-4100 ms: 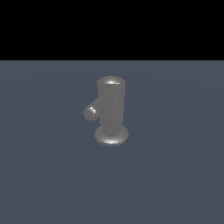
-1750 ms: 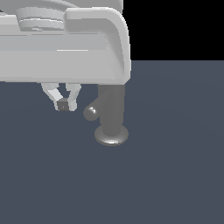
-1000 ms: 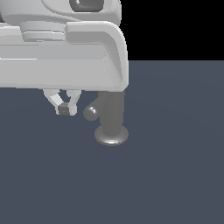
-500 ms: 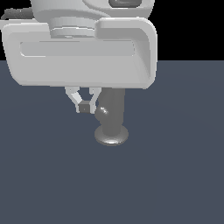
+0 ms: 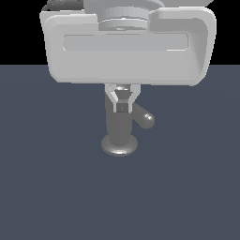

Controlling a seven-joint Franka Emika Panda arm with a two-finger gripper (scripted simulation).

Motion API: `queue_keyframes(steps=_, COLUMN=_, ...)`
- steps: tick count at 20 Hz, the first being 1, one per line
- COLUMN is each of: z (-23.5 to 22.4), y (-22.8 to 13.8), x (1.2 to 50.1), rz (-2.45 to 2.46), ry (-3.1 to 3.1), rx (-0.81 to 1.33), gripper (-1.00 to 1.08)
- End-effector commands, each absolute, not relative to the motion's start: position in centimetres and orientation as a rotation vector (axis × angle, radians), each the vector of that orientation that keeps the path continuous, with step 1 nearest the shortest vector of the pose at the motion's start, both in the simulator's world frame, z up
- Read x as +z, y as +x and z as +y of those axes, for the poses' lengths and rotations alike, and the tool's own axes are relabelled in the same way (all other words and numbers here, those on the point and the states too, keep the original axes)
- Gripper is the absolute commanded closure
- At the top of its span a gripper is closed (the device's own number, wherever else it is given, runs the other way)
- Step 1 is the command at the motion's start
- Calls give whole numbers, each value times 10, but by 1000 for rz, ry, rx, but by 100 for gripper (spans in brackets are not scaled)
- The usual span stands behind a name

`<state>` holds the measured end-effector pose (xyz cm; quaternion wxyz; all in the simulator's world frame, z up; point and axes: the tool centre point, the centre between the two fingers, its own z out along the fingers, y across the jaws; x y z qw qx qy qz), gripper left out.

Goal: Turn on the faucet by rotating a designated handle.

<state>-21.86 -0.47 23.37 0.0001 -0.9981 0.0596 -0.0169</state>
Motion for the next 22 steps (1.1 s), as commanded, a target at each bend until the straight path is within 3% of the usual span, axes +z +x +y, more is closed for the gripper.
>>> queue_keyframes(steps=1, z=-21, y=-225, x=220, rz=206, ry=-3134, rx=0, gripper=108)
queue_keyframes(steps=17, z=-89, y=-222, x=220, rz=206, ry=-3135, rx=0, gripper=108)
queue_keyframes(steps=18, z=-79, y=-205, x=240, rz=169, ry=-3147, rx=-88, gripper=108)
queue_keyframes(steps=22, z=-89, y=-196, x=238, rz=172, ry=-3146, rx=-81, gripper=108)
